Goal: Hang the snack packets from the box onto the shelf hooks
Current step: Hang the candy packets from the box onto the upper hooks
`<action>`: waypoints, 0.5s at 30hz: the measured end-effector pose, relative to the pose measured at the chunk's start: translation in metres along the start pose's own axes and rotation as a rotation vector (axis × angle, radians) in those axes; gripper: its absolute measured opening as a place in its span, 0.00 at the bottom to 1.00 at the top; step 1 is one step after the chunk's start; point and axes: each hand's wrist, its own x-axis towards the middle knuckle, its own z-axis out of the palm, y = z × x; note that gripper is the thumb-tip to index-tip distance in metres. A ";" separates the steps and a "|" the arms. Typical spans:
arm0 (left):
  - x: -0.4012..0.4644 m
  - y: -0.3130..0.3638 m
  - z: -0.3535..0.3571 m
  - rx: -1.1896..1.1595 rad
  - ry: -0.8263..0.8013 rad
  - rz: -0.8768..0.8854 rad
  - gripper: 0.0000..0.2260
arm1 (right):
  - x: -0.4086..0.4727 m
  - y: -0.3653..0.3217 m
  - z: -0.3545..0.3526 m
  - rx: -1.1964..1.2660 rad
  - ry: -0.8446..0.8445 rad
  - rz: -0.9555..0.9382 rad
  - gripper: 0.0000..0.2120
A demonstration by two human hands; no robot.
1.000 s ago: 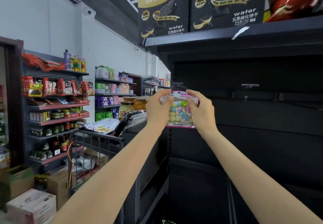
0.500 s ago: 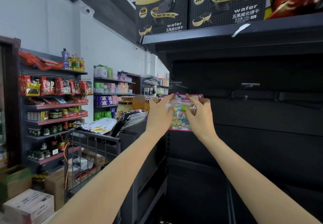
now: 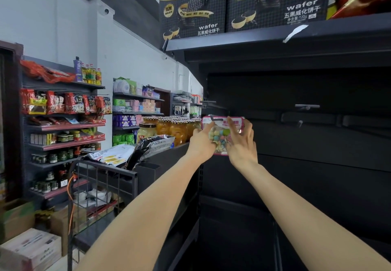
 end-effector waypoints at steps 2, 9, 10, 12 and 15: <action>0.004 0.000 0.000 -0.012 0.024 -0.012 0.29 | 0.000 -0.001 0.000 -0.019 0.009 -0.009 0.38; -0.007 0.005 -0.009 0.019 0.214 0.017 0.22 | -0.015 -0.006 -0.005 -0.034 0.158 -0.132 0.26; -0.012 0.004 -0.010 0.017 0.236 0.035 0.20 | -0.019 -0.008 -0.006 0.015 0.159 -0.144 0.23; -0.025 0.001 -0.015 -0.002 0.256 0.094 0.16 | -0.030 -0.013 -0.009 0.158 0.127 -0.168 0.18; -0.054 -0.010 -0.024 0.065 0.273 0.174 0.11 | -0.047 -0.024 -0.010 0.360 0.060 -0.208 0.13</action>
